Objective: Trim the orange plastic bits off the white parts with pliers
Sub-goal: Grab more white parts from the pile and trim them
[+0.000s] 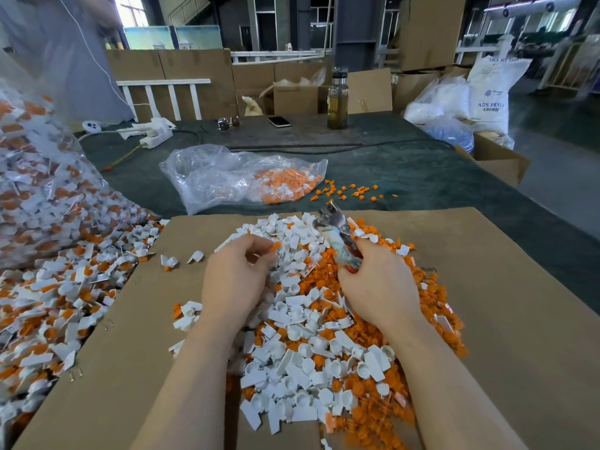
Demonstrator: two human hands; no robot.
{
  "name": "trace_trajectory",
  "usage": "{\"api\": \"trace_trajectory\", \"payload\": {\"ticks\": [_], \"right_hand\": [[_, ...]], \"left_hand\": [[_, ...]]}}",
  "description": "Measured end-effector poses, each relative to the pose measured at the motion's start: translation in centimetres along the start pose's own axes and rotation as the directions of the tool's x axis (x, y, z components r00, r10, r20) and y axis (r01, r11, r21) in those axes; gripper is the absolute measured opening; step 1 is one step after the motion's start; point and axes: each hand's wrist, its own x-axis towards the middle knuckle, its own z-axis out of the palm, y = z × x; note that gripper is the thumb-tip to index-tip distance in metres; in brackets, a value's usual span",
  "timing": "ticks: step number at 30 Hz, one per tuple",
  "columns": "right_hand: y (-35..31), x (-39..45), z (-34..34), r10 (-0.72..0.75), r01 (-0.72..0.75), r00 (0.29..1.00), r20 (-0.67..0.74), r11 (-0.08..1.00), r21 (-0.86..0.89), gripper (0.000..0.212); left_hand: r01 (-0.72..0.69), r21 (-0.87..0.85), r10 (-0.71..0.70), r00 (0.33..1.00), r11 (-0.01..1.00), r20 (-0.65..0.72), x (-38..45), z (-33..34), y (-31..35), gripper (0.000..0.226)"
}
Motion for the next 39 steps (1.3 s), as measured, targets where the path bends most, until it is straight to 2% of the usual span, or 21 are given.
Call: {"api": "trace_trajectory", "payload": {"ticks": [2, 7, 14, 18, 20, 22, 24, 27, 30, 33, 35, 39], "right_hand": [[-0.2, 0.0, -0.1, -0.034, 0.035, 0.999, -0.008, 0.996, 0.079, 0.013], [-0.6, -0.3, -0.3, -0.090, 0.093, 0.996, -0.027, 0.976, 0.197, 0.017], [-0.8, -0.3, -0.1, -0.105, 0.105, 0.994, -0.011, 0.959, 0.262, 0.024], [-0.8, -0.3, 0.0, -0.071, 0.078, 0.997, -0.038, 0.963, 0.258, 0.013], [-0.9, -0.3, -0.1, -0.053, 0.063, 0.997, -0.050, 0.968, 0.242, 0.013], [-0.8, -0.3, -0.2, -0.031, 0.044, 0.998, -0.059, 0.969, 0.242, 0.013], [-0.7, -0.2, -0.2, -0.009, 0.026, 0.998, -0.069, 0.966, 0.258, 0.012], [-0.7, -0.2, -0.2, 0.000, 0.023, 0.997, -0.082, 0.962, 0.273, 0.011], [-0.8, -0.3, -0.2, -0.004, 0.033, 0.995, -0.102, 0.958, 0.285, 0.009], [-0.7, -0.4, -0.3, 0.003, 0.032, 0.993, -0.117, 0.954, 0.299, 0.008], [-0.6, -0.3, -0.4, 0.002, 0.035, 0.993, -0.120, 0.949, 0.313, 0.009], [-0.8, -0.3, -0.4, -0.012, 0.048, 0.994, -0.113, 0.946, 0.322, 0.013]], "left_hand": [[-0.114, -0.050, 0.117, 0.991, 0.992, 0.067, -0.5, 0.4, 0.9, 0.020], [-0.312, 0.004, 0.309, 0.944, 0.950, 0.117, -0.8, 1.0, 1.3, 0.015], [-0.377, -0.051, 0.380, 0.920, 0.925, 0.099, -0.9, 1.0, 1.4, 0.018], [-0.301, -0.077, 0.306, 0.950, 0.950, 0.066, -0.9, 1.2, 1.5, 0.035], [-0.232, 0.074, 0.228, 0.972, 0.970, 0.065, -0.6, 1.5, 1.2, 0.037], [-0.199, 0.263, 0.171, 0.977, 0.944, 0.124, -0.6, 1.7, 0.7, 0.036], [-0.180, 0.332, 0.114, 0.971, 0.926, 0.209, -0.6, 1.8, 0.4, 0.035], [-0.177, 0.314, 0.097, 0.962, 0.933, 0.256, -0.8, 2.0, 0.6, 0.035], [-0.210, 0.308, 0.137, 0.960, 0.928, 0.243, -0.8, 2.0, 0.8, 0.038], [-0.240, 0.268, 0.174, 0.953, 0.933, 0.248, -1.0, 2.1, 0.9, 0.030], [-0.224, 0.235, 0.178, 0.963, 0.946, 0.201, -1.0, 2.2, 1.0, 0.028], [-0.081, -0.055, 0.084, 0.995, 0.995, 0.060, -1.1, 1.9, 1.8, 0.022]]}}
